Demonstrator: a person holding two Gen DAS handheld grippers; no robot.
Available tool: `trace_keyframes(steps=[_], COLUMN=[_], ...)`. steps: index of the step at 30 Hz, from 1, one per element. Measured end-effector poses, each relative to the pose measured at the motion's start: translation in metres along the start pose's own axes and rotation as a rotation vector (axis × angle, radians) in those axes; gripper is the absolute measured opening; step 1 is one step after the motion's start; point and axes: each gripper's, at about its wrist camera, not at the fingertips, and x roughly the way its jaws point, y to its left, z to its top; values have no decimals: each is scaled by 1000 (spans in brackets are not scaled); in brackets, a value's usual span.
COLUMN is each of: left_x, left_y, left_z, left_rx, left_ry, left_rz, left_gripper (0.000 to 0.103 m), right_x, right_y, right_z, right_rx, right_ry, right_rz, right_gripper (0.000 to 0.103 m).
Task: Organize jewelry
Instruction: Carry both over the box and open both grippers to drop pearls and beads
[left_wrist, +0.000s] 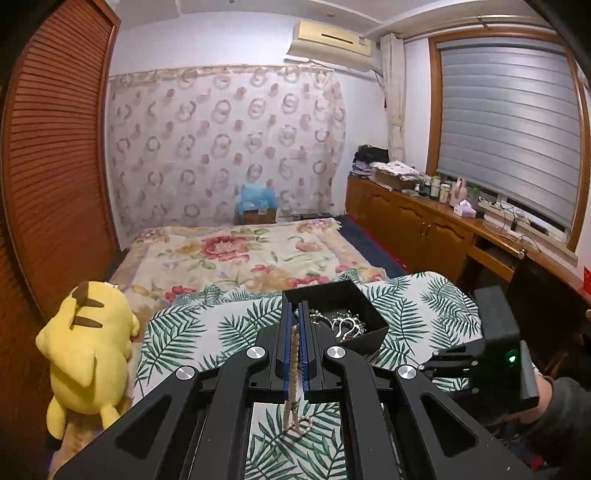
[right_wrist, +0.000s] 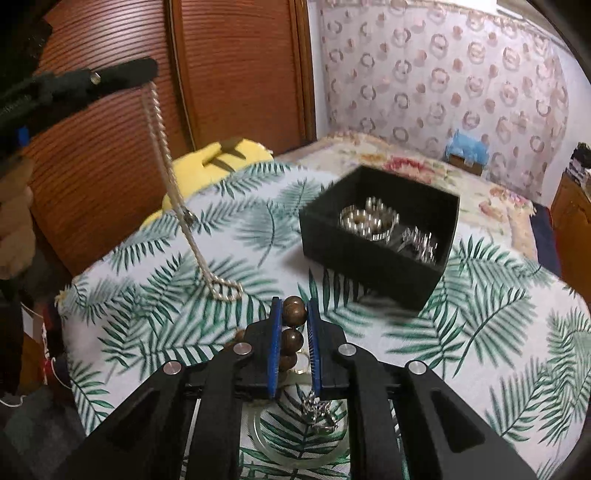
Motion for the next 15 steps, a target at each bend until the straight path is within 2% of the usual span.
trace_keyframes(steps=[9, 15], left_x=[11, 23], left_y=[-10, -21], left_z=[22, 43], left_rx=[15, 35], left_ry=[-22, -38], left_rz=[-26, -49], left_gripper=[3, 3], right_x=[-37, -48], right_y=[-4, -24], right_z=[31, 58], right_rx=[-21, -21], right_ry=[-108, -153], right_rz=[-3, -25], right_gripper=[15, 15])
